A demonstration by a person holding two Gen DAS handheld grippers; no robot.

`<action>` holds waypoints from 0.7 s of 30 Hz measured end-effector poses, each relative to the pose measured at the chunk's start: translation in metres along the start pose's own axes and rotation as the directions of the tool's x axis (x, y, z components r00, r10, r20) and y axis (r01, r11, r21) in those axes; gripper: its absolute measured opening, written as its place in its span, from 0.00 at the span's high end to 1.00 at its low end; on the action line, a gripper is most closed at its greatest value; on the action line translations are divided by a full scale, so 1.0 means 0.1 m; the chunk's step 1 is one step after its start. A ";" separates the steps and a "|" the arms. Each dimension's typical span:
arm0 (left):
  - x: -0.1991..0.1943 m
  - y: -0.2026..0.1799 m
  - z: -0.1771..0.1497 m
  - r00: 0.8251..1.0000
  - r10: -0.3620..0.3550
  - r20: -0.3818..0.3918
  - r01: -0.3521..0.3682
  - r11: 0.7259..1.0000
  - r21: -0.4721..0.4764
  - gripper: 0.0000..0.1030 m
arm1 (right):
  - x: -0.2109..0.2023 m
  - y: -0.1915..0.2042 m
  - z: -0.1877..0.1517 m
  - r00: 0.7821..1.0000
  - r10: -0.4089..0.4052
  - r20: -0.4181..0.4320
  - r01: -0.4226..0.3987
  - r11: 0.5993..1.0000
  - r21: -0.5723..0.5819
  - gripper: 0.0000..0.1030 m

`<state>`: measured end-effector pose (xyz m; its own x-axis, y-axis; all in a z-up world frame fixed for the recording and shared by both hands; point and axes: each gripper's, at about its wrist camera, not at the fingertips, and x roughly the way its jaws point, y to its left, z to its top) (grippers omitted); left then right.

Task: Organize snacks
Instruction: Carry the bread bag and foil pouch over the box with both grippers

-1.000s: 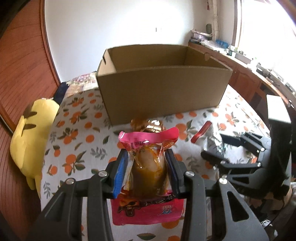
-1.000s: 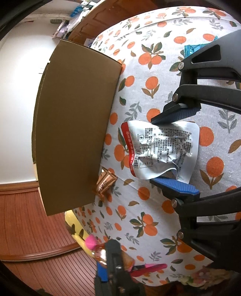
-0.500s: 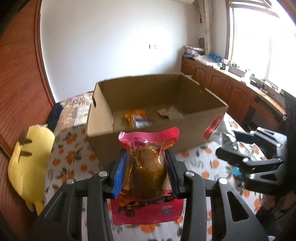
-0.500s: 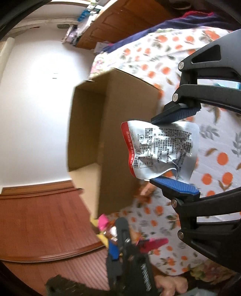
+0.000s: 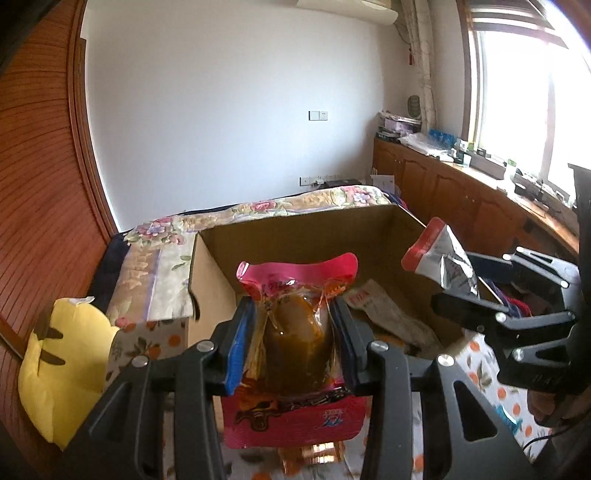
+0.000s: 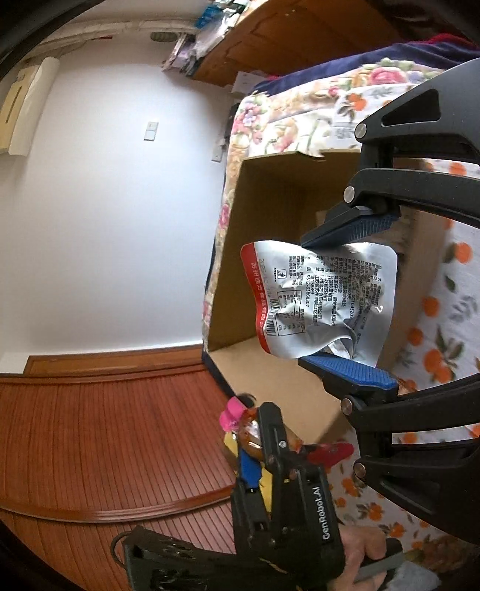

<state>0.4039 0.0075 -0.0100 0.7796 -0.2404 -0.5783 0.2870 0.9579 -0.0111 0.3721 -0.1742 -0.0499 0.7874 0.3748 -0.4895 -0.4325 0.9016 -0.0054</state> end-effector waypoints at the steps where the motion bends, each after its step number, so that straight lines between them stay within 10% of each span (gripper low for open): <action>1: 0.05 0.01 0.03 1.000 -0.003 -0.001 0.003 1.000 -0.005 0.61 | 0.05 -0.04 0.02 1.000 0.003 -0.001 -0.003 1.000 0.000 0.44; 21: 0.65 -0.20 -0.07 0.992 -0.033 -0.125 0.032 0.999 -0.008 0.55 | 0.52 -0.25 -0.10 0.995 -0.004 -0.101 0.006 1.000 0.027 0.42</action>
<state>0.4451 -0.0265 -0.0534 0.6939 -0.2499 -0.6753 0.3072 0.9510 -0.0363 0.4201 -0.1793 -0.0838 0.7406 0.3478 -0.5749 -0.4156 0.9094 0.0148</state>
